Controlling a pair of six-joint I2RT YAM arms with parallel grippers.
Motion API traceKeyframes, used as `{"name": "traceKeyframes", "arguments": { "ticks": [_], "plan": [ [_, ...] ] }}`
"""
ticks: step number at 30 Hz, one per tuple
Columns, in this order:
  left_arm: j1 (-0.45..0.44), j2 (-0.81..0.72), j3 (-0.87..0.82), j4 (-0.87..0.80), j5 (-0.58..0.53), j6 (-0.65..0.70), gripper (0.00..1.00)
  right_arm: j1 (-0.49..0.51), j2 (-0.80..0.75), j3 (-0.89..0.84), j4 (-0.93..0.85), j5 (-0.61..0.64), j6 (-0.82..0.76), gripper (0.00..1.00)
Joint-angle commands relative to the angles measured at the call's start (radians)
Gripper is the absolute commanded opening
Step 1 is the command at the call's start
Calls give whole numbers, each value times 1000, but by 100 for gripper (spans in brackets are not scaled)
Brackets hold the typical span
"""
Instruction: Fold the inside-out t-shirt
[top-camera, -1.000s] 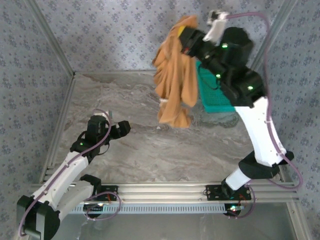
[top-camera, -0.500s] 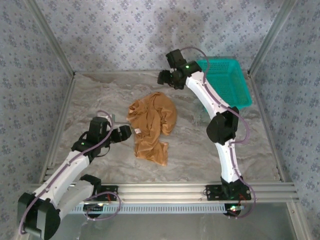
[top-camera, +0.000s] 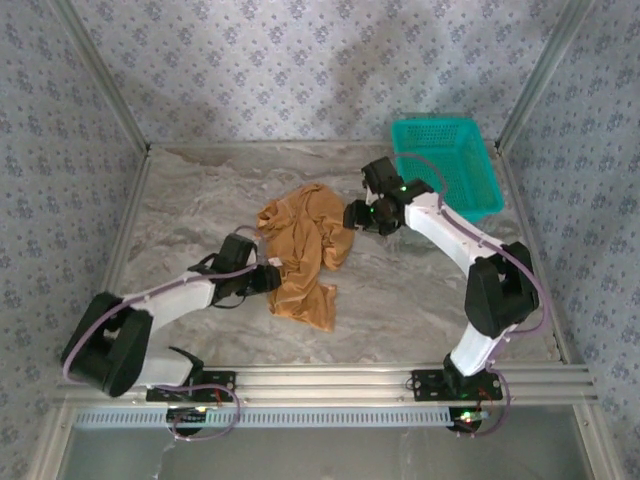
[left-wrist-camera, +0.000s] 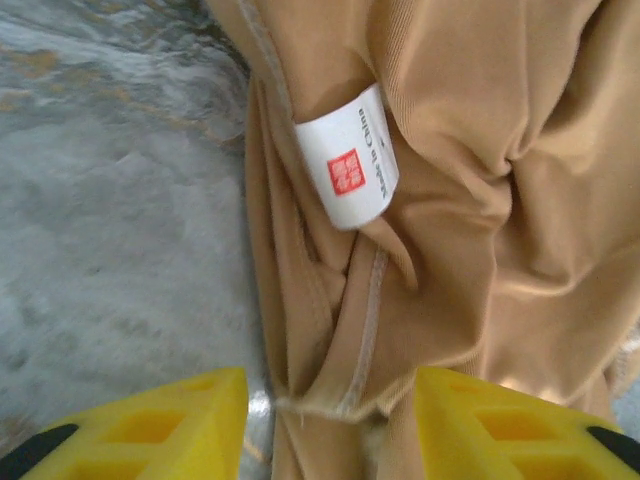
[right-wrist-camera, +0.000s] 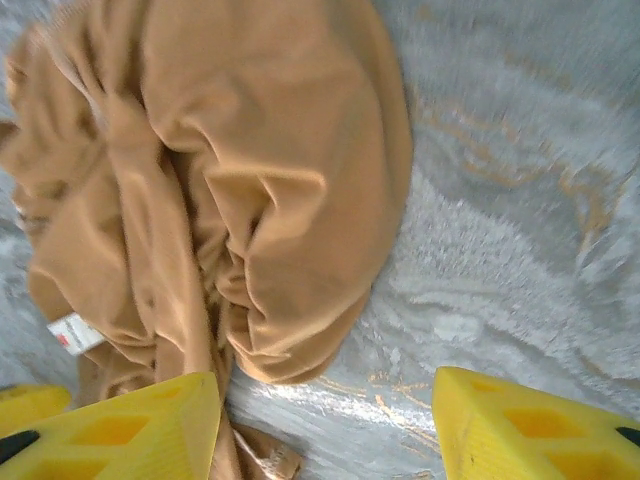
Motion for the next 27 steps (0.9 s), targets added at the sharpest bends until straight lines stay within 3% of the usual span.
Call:
{"name": "traceKeyframes", "arguments": {
  "ticks": [1, 8, 14, 16, 18, 19, 24, 27],
  "plan": [
    [-8, 68, 66, 86, -31, -11, 42, 36, 7, -71, 104, -68, 14, 59],
    [-9, 123, 132, 21, -76, -17, 0, 77, 130, -103, 185, -71, 68, 58],
    [3, -28, 164, -139, -176, -38, 0, 95, 269, -19, 220, -71, 130, 52],
    [14, -84, 179, -190, -199, -49, 0, 103, 314, 13, 222, -64, 154, 33],
    [45, -142, 203, -239, -203, -54, 0, 98, 322, 41, 194, -47, 169, 4],
    [70, -163, 223, -268, -195, -50, 0, 94, 303, 47, 177, -41, 166, 0],
    [240, -239, 410, -467, -145, 17, 0, 57, 106, 93, 26, -22, 85, 0],
    [292, -267, 498, -519, -133, 38, 0, 39, -23, 139, -63, -29, 34, 0]
  ]
}}
